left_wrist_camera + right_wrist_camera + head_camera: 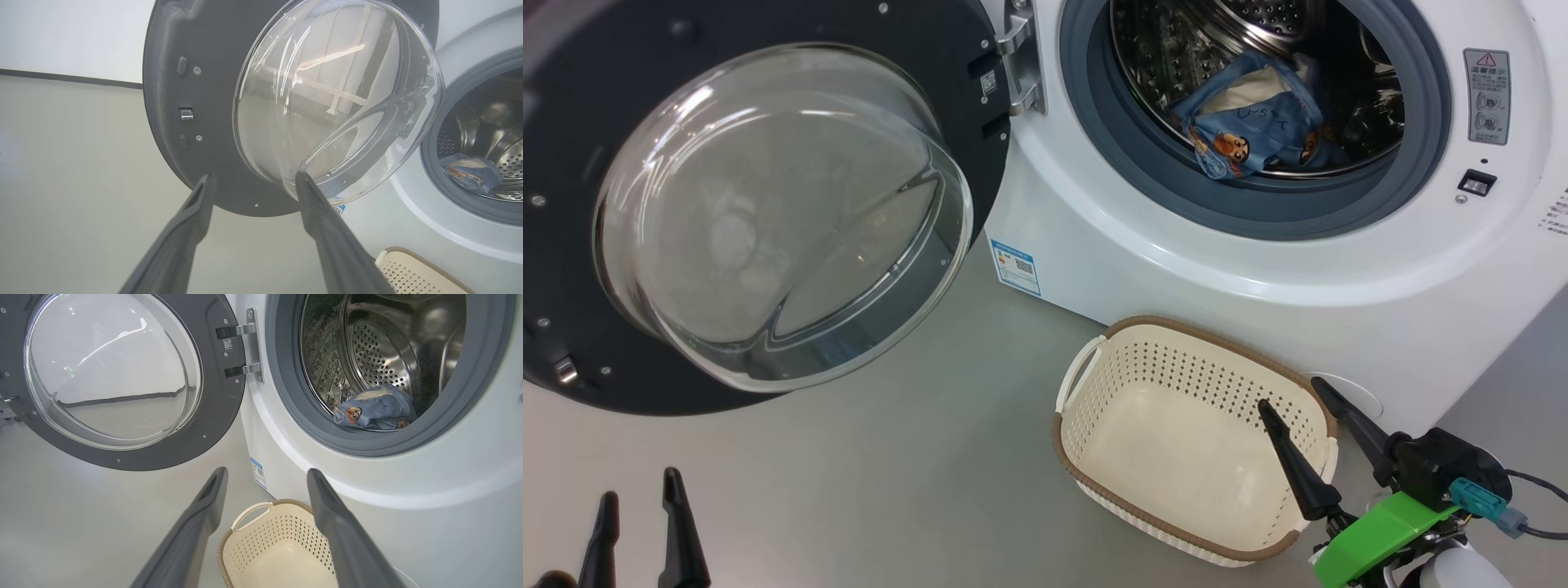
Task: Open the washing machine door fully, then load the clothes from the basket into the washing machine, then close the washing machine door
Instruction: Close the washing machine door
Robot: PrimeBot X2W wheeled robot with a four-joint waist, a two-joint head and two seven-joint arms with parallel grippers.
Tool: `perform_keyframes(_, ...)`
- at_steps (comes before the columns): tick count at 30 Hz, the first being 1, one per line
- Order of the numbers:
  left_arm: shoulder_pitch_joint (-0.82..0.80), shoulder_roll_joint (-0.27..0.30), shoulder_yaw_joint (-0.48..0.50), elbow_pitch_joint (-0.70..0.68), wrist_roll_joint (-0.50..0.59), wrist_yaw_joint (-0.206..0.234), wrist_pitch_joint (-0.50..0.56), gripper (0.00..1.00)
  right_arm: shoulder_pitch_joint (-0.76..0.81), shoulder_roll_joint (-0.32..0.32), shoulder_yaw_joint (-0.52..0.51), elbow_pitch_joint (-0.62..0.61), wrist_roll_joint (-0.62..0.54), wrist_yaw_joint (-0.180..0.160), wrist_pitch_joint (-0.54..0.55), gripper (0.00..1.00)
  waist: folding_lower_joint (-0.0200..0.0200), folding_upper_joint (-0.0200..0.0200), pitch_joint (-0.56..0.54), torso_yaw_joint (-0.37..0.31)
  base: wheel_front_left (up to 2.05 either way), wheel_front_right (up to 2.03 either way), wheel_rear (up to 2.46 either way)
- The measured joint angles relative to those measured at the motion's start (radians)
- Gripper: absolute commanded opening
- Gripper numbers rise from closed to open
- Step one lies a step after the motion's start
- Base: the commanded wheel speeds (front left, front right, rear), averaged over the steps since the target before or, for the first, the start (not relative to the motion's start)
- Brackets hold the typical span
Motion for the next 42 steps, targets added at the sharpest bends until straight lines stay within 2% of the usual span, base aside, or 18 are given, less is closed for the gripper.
perform_keyframes(5, 0.015, -0.001, 0.001, -0.003, 0.000, 0.001, 0.000, 1.00, -0.001, 0.000, 0.002, 0.002, 0.001, 0.000, 0.000, 1.00, 0.0001, 0.0000, -0.003, -0.001, 0.00, 0.00, 0.00)
perform_keyframes(6, 0.015, -0.001, 0.001, -0.003, 0.000, 0.001, 0.000, 0.74, -0.001, 0.000, 0.002, 0.002, 0.001, 0.000, 0.000, 1.00, 0.0000, 0.0000, -0.003, -0.002, 0.00, 0.00, 0.00)
perform_keyframes(7, 0.015, -0.001, 0.001, -0.003, 0.000, 0.002, 0.000, 0.43, -0.001, 0.000, 0.001, 0.002, 0.001, 0.000, 0.000, 1.00, 0.0000, 0.0000, -0.004, -0.002, 0.00, 0.00, 0.00)
perform_keyframes(9, 0.014, -0.001, 0.006, -0.010, 0.002, 0.002, 0.000, 0.11, 0.000, 0.002, -0.002, 0.001, 0.001, 0.000, 0.000, 1.00, 0.0000, 0.0000, -0.004, -0.003, 0.00, 0.00, 0.00)
perform_keyframes(10, 0.012, -0.002, 0.012, -0.017, 0.004, 0.002, 0.000, 0.00, 0.000, 0.003, -0.005, -0.001, 0.001, 0.000, 0.000, 1.00, 0.0000, 0.0000, -0.003, -0.004, 0.00, 0.00, 0.00)
perform_keyframes(17, -0.061, -0.002, 0.103, -0.083, 0.037, 0.001, 0.000, 0.00, 0.005, 0.010, -0.037, -0.010, 0.001, 0.000, 0.000, 1.00, 0.0000, 0.0000, 0.009, -0.005, 0.00, 0.00, 0.00)
perform_keyframes(21, -0.140, 0.066, 0.122, -0.103, -0.006, 0.000, 0.000, 0.00, 0.017, 0.014, -0.049, -0.019, 0.000, 0.000, 0.000, 1.00, 0.0000, 0.0000, 0.019, -0.006, 0.00, 0.00, 0.00)
perform_keyframes(25, -0.231, 0.166, 0.149, -0.089, -0.138, 0.000, 0.000, 0.00, 0.026, 0.023, -0.058, -0.025, -0.001, 0.000, 0.000, 1.00, 0.0000, 0.0000, 0.034, -0.005, 0.00, 0.00, 0.00)
perform_keyframes(26, -0.256, 0.202, 0.155, -0.068, -0.170, 0.000, 0.000, 0.00, 0.026, 0.024, -0.058, -0.027, -0.001, 0.000, 0.000, 1.00, 0.0000, 0.0000, 0.038, -0.006, 0.00, 0.00, 0.00)
perform_keyframes(27, -0.299, 0.273, 0.163, -0.030, -0.216, 0.000, 0.000, 0.00, 0.025, 0.024, -0.058, -0.029, -0.001, 0.000, 0.000, 1.00, 0.0001, 0.0000, 0.049, -0.009, 0.00, 0.00, 0.00)
perform_keyframes(30, -0.370, 0.341, 0.162, 0.032, -0.300, 0.000, -0.001, 0.00, 0.025, 0.023, -0.058, -0.030, -0.002, 0.000, 0.000, 1.00, 0.0000, 0.0000, 0.062, -0.015, 0.00, 0.00, 0.00)
perform_keyframes(35, -0.466, 0.458, 0.109, 0.173, -0.523, 0.000, 0.008, 0.00, 0.024, 0.021, -0.058, -0.032, -0.002, 0.000, 0.000, 1.00, 0.0000, 0.0000, 0.080, -0.023, 0.00, 0.00, 0.00)
perform_keyframes(39, -0.548, 0.538, 0.056, 0.254, -0.744, 0.000, 0.124, 0.00, 0.021, 0.015, -0.056, -0.033, -0.008, 0.000, 0.000, 1.00, 0.0000, 0.0000, 0.095, -0.027, 0.00, 0.00, 0.00)
perform_keyframes(42, -0.596, 0.601, 0.035, 0.310, -0.858, 0.000, 0.208, 0.00, 0.015, 0.008, -0.049, -0.033, -0.009, 0.000, 0.000, 1.00, 0.0000, 0.0000, 0.108, -0.029, 0.00, 0.00, 0.00)
